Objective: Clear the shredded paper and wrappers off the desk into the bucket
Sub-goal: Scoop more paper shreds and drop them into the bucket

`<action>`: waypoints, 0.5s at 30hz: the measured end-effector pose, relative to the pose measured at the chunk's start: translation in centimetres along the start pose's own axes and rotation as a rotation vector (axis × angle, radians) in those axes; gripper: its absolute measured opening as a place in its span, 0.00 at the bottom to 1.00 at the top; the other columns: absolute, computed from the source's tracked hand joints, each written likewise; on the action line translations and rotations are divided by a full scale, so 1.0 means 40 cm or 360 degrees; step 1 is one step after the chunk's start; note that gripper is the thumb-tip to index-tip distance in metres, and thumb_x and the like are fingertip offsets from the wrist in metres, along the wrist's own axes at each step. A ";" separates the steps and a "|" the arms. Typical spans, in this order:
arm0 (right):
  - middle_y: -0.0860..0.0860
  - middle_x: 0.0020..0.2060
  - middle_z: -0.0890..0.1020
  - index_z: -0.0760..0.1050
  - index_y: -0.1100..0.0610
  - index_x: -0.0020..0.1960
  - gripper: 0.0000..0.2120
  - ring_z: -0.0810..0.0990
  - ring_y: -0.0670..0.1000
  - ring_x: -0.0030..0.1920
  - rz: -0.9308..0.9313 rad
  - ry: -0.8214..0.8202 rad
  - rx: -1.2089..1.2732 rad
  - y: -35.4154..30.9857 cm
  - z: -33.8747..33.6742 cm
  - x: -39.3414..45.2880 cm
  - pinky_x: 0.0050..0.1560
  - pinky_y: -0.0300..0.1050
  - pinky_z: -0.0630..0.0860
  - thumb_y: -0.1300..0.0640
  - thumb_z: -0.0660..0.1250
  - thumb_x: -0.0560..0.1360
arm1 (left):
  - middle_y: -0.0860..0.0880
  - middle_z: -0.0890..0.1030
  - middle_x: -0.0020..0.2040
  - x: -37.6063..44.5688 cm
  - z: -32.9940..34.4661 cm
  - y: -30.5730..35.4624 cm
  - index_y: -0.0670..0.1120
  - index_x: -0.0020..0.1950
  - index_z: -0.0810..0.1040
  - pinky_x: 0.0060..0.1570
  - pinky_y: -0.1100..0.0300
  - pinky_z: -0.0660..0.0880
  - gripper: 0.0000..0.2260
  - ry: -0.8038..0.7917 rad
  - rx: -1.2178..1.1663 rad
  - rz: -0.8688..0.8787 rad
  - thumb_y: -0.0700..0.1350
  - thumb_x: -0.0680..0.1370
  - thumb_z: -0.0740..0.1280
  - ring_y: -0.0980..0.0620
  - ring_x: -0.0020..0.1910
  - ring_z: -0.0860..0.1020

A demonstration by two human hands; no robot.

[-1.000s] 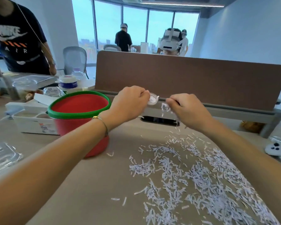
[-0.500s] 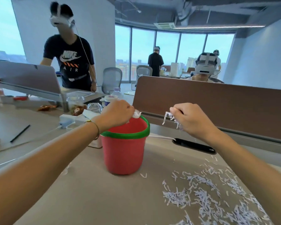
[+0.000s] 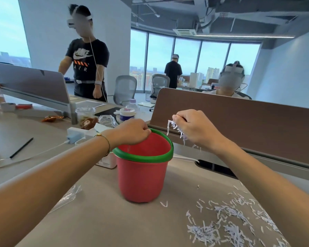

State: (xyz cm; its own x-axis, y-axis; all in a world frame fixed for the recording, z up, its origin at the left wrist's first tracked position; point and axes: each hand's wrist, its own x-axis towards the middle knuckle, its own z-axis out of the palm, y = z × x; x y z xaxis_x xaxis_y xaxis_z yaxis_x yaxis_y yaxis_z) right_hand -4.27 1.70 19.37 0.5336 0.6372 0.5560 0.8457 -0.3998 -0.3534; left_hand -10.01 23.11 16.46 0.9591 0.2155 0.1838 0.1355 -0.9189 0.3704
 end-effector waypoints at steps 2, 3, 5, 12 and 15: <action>0.50 0.23 0.68 0.62 0.57 0.30 0.23 0.68 0.48 0.23 0.0007 -0.0034 0.0039 -0.012 0.026 0.030 0.29 0.43 0.64 0.55 0.58 0.84 | 0.50 0.86 0.41 -0.010 -0.013 -0.012 0.50 0.44 0.85 0.51 0.49 0.81 0.11 0.0126 -0.0130 0.0024 0.46 0.78 0.63 0.48 0.43 0.84; 0.51 0.23 0.68 0.62 0.57 0.31 0.23 0.69 0.51 0.24 0.0012 -0.0055 0.0060 -0.018 0.041 0.044 0.30 0.48 0.66 0.55 0.59 0.84 | 0.50 0.86 0.40 -0.017 -0.021 -0.018 0.51 0.43 0.85 0.49 0.48 0.81 0.11 0.0185 -0.0204 0.0017 0.43 0.77 0.63 0.46 0.43 0.84; 0.51 0.24 0.70 0.64 0.57 0.31 0.22 0.70 0.49 0.24 0.0012 -0.0094 0.0069 -0.028 0.076 0.072 0.31 0.49 0.67 0.54 0.59 0.83 | 0.48 0.86 0.40 -0.030 -0.036 -0.027 0.51 0.44 0.84 0.46 0.46 0.82 0.13 0.0257 -0.0330 -0.0010 0.38 0.75 0.62 0.43 0.41 0.85; 0.52 0.26 0.77 0.69 0.58 0.30 0.22 0.75 0.50 0.28 0.0012 -0.0205 0.0061 -0.052 0.184 0.125 0.36 0.50 0.70 0.53 0.59 0.82 | 0.50 0.87 0.38 -0.069 -0.061 -0.058 0.49 0.47 0.83 0.48 0.47 0.83 0.16 0.0345 -0.0587 -0.0074 0.31 0.71 0.63 0.53 0.38 0.85; 0.55 0.28 0.77 0.72 0.64 0.33 0.21 0.74 0.54 0.31 0.0026 -0.0253 0.0067 -0.048 0.207 0.132 0.39 0.56 0.72 0.53 0.60 0.81 | 0.49 0.86 0.40 -0.088 -0.065 -0.057 0.47 0.49 0.84 0.50 0.49 0.82 0.15 0.0379 -0.0559 -0.0070 0.33 0.72 0.62 0.52 0.40 0.83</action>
State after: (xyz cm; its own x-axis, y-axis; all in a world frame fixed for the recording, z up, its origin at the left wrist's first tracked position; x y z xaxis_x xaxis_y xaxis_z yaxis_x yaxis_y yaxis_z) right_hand -3.09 11.27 16.75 0.5374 0.7284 0.4250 0.8342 -0.3851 -0.3948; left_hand -14.36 25.30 17.34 0.8643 0.3604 0.3509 0.0428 -0.7477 0.6627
